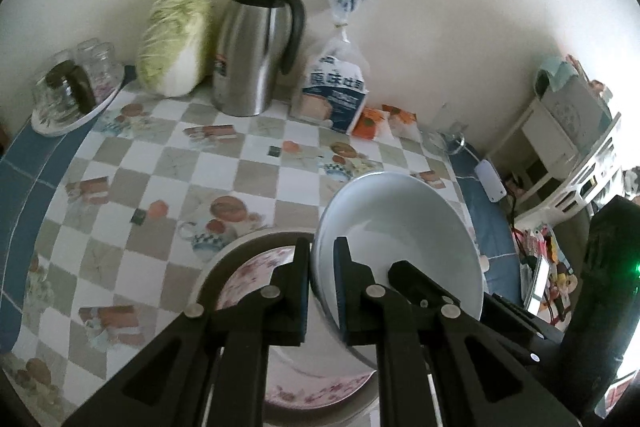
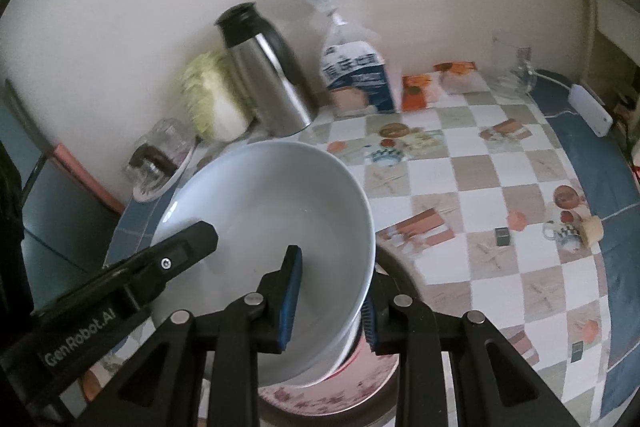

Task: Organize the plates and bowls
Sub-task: 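Lift the large white round bowl and carry it over the basin, then lower the large white round bowl onto the bowls stacked in the basin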

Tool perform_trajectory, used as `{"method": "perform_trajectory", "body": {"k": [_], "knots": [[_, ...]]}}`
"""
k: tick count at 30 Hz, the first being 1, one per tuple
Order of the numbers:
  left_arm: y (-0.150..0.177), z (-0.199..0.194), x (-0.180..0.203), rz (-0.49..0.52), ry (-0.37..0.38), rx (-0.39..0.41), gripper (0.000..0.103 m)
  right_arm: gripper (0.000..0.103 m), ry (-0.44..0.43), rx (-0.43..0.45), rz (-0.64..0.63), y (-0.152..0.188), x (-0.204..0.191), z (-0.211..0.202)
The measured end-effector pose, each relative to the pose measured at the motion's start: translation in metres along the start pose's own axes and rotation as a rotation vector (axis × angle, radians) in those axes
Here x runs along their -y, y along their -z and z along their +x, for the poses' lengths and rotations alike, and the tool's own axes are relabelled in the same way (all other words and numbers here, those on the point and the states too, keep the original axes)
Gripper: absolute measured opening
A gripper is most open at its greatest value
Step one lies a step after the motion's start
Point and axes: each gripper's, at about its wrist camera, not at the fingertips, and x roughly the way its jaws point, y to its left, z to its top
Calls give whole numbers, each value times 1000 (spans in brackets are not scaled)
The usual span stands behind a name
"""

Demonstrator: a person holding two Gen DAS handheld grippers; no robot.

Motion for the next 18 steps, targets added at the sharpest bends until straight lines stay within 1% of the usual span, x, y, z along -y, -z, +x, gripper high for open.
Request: {"method": "perform_trajectory", "body": {"k": [3, 6, 14, 18], "knots": [[7, -4, -10, -21, 12, -1, 11, 29, -4, -14, -11, 5, -7, 2], [14, -3, -17, -39, 26, -7, 11, 29, 11, -29, -25, 10, -12, 4], [25, 6, -25, -64, 59, -33, 11, 29, 54, -51, -47, 20, -15, 10], [29, 12, -26, -61, 66, -47, 11, 29, 72, -62, -55, 21, -13, 13]]}}
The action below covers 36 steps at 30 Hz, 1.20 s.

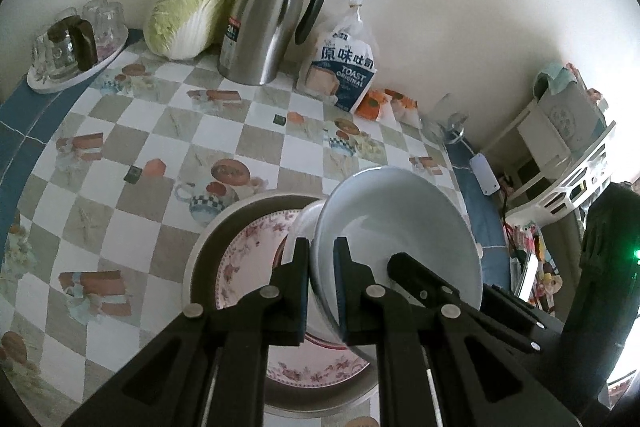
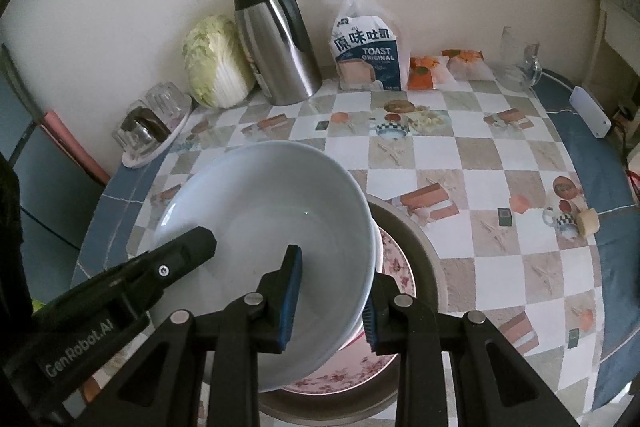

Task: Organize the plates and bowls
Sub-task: 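Lower the large white round bowl onto the bowls stacked in the basin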

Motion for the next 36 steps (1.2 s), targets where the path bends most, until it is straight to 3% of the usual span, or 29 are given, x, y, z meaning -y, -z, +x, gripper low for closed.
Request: {"method": "perform_trajectory", "body": {"k": [11, 20, 36], "knots": [[2, 16, -3, -2, -20, -31, 11, 29, 5, -36, -14, 3, 5, 16], [2, 19, -5, -17, -45, -13, 10, 32, 16, -43, -27, 2, 4, 24], [3, 21, -2, -3, -78, 5, 6, 31, 36, 5, -5, -1, 5, 12]]}}
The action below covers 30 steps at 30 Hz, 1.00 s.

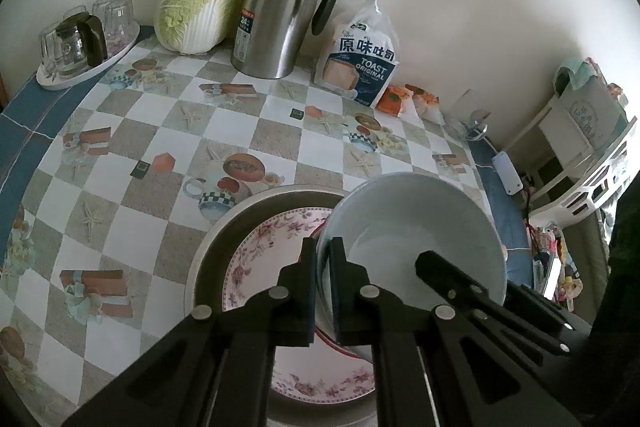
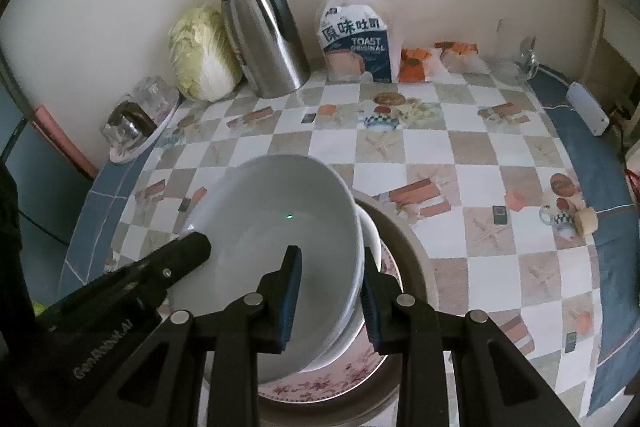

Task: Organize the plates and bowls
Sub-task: 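Lower the large white round bowl onto the bowls stacked in the basin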

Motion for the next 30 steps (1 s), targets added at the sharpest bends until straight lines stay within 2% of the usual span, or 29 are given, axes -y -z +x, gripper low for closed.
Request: {"method": "perform_trajectory", "body": {"k": [8, 9, 10, 12, 16, 21, 24, 30], "knots": [[1, 1, 0, 5, -13, 1, 6, 32, -13, 26, 31, -2, 5, -4], [1, 1, -1, 5, -15, 1, 6, 35, 1, 35, 23, -3, 4, -6], [1, 1, 0, 0, -2, 1, 6, 43, 17, 50, 9, -3, 1, -9], [1, 2, 1, 7, -9, 0, 6, 46, 12, 63, 9, -4, 1, -12], [1, 1, 1, 3, 3, -4, 6, 46, -8, 61, 27, -4, 6, -12], [1, -5, 0, -6, 55, -21, 6, 46, -41, 114, 84, -7, 20, -23], [3, -13, 0, -1, 72, -12, 6, 46, -33, 127, 126, -9, 30, -26], [6, -31, -5, 10, 93, 20, 7, 43, -97, 85, 260, -2, 62, -16]]}}
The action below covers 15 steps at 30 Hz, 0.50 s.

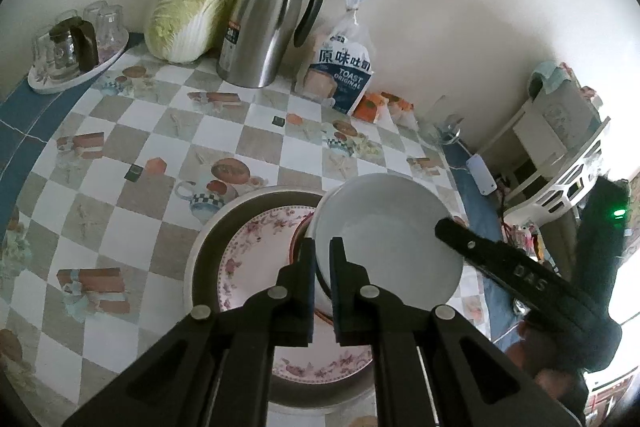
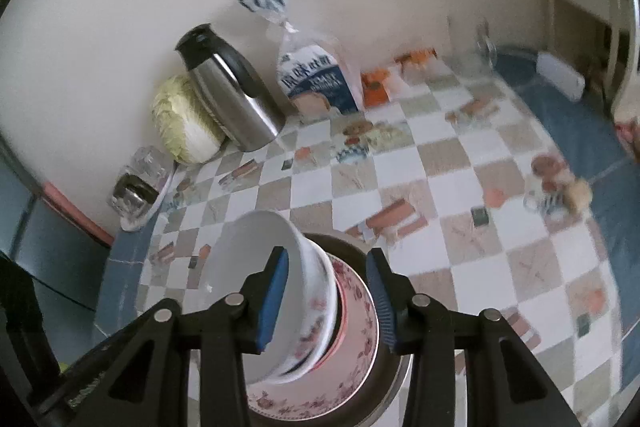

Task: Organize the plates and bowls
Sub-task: 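Lower the large white round bowl onto the bowls stacked in the basin, then open both grippers to release the large white round bowl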

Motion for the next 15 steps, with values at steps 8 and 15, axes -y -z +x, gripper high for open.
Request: {"method": "perform_trajectory", "body": {"k": [8, 15], "knots": [[13, -14, -8, -6, 5, 13, 35, 42, -154, -90, 163, 13, 28, 20], [25, -27, -10, 61, -120, 38, 73, 42, -132, -23, 98, 23, 24, -8]]}}
